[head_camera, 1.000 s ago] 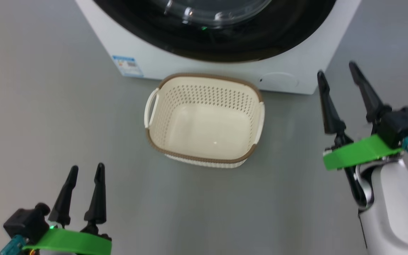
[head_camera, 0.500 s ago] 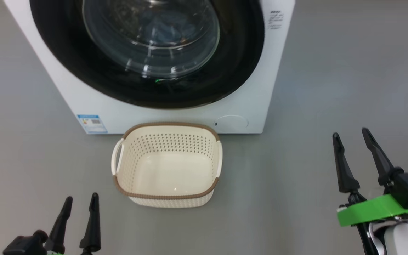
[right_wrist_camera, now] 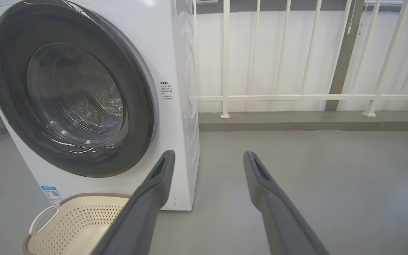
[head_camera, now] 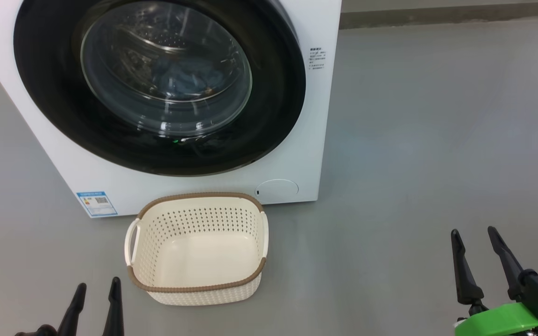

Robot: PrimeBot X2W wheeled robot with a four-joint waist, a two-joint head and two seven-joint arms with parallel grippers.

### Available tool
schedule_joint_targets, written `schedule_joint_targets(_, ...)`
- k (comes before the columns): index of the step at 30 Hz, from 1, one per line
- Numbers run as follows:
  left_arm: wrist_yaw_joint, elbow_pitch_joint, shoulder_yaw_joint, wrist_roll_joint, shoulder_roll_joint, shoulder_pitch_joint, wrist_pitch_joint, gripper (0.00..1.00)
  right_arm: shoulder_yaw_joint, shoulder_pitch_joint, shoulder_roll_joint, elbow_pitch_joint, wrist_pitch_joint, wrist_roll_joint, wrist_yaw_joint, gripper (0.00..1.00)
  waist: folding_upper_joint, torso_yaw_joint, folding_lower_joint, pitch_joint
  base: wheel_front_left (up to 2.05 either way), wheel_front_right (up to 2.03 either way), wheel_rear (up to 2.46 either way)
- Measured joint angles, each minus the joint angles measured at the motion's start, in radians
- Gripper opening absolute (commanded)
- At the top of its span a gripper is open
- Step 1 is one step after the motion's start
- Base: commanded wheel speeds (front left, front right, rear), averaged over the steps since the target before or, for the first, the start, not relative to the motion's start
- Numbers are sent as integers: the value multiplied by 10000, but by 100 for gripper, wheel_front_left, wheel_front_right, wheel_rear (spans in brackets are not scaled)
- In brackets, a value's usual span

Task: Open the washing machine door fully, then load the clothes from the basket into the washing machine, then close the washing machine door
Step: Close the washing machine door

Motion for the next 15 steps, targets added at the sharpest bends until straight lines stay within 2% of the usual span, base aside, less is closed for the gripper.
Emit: schedule_joint_targets(15,0,151,349,82,-42,12,0,100,430,170,128,439,2,-159,0,100,0,47,0,-226,0,0,0)
